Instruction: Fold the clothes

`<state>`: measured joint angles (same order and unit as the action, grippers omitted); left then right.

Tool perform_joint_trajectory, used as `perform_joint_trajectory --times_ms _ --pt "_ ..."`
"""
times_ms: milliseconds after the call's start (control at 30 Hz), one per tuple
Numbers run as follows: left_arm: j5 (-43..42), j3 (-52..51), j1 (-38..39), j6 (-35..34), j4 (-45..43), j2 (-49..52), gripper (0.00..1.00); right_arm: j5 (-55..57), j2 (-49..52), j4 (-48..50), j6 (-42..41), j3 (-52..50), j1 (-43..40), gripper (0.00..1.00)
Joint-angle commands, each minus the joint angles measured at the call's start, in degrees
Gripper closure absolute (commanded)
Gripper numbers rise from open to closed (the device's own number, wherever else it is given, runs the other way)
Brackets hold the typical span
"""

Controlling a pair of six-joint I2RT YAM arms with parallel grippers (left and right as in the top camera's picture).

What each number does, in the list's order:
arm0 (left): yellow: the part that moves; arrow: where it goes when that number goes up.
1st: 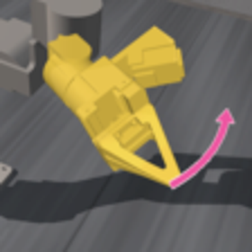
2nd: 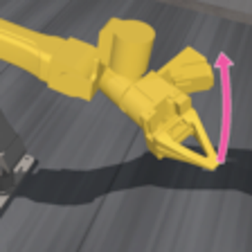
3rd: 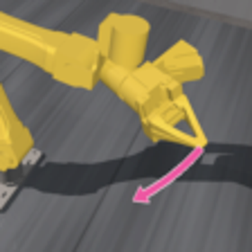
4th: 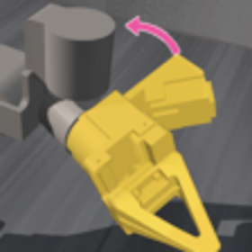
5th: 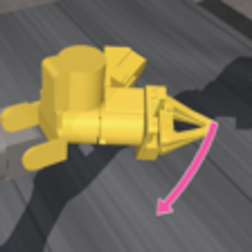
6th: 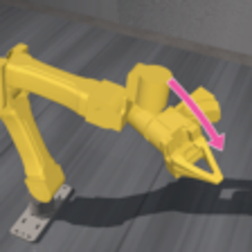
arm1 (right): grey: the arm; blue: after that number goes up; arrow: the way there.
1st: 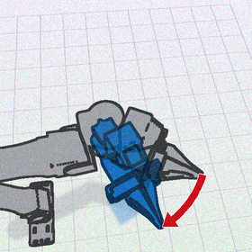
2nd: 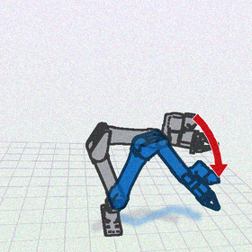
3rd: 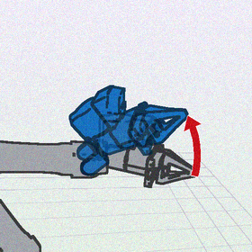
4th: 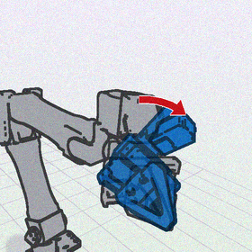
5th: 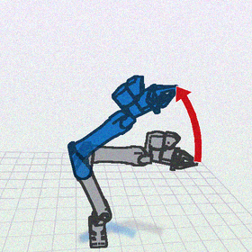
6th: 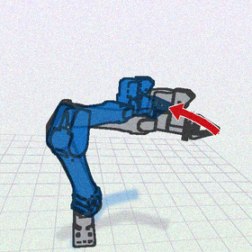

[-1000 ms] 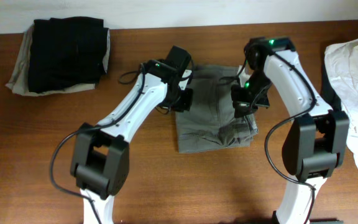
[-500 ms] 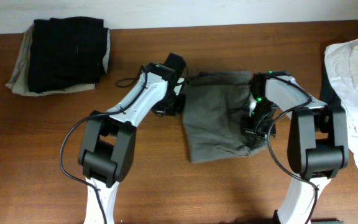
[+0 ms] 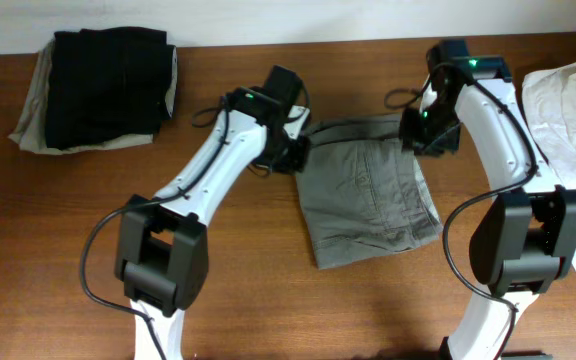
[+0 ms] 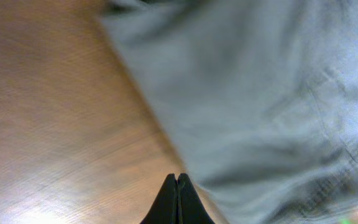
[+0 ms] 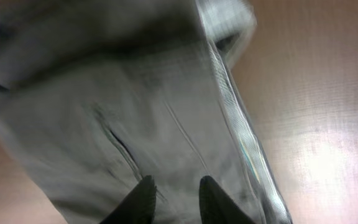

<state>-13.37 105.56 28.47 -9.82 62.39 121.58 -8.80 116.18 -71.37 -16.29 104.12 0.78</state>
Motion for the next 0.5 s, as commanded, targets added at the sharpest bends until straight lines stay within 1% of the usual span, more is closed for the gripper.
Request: perform_joint_trajectory --times_ms 0,100,200,333,467 --pt "-5.33 0.02 3.54 1.4 2.62 0.02 0.99 -2.75 0.7 4.17 -0.52 0.79 -0.04 0.71" --pt "-5.29 -0.09 6.67 1.81 5.25 0.07 0.99 -4.92 4.0 6.47 -0.55 0.79 -0.04 0.72" --pt "-5.25 -1.51 8.79 1.81 6.01 0.24 0.99 -6.03 7.5 7.32 -0.52 0.79 -0.04 0.76" --pt "-5.31 -6.16 10.08 1.77 3.61 0.31 0.99 -5.92 10.69 8.31 -0.52 0.79 -0.07 0.77" --pt "-5.35 -14.08 9.99 1.77 -0.17 0.35 0.99 -5.57 12.79 10.34 -0.85 0.79 -0.48 0.77"
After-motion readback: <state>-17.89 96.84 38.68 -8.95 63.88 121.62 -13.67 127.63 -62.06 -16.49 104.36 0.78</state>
